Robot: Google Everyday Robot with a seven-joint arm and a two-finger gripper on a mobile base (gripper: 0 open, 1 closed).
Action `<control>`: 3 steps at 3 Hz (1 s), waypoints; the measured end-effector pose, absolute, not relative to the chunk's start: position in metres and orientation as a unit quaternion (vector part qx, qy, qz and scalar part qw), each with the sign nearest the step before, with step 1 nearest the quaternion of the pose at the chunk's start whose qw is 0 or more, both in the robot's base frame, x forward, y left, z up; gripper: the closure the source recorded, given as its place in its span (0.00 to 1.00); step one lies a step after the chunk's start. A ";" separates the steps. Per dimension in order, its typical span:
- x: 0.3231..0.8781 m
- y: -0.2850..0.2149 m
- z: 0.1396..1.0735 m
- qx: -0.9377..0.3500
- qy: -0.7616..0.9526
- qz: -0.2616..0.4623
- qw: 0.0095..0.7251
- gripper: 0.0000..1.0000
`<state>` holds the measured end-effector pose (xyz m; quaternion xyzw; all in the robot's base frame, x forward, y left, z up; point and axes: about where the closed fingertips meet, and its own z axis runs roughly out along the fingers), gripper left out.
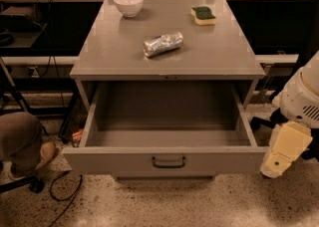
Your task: Close top drawer
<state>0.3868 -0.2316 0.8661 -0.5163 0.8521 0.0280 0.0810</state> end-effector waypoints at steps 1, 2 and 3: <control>0.387 -0.237 0.845 -0.501 0.860 0.055 0.078 0.00; 0.381 -0.244 0.795 -0.461 0.879 0.101 0.060 0.16; 0.372 -0.250 0.756 -0.422 0.896 0.128 0.047 0.40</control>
Offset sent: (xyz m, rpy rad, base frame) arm -0.0156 -0.0211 -0.1476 0.1983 0.2576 -0.2234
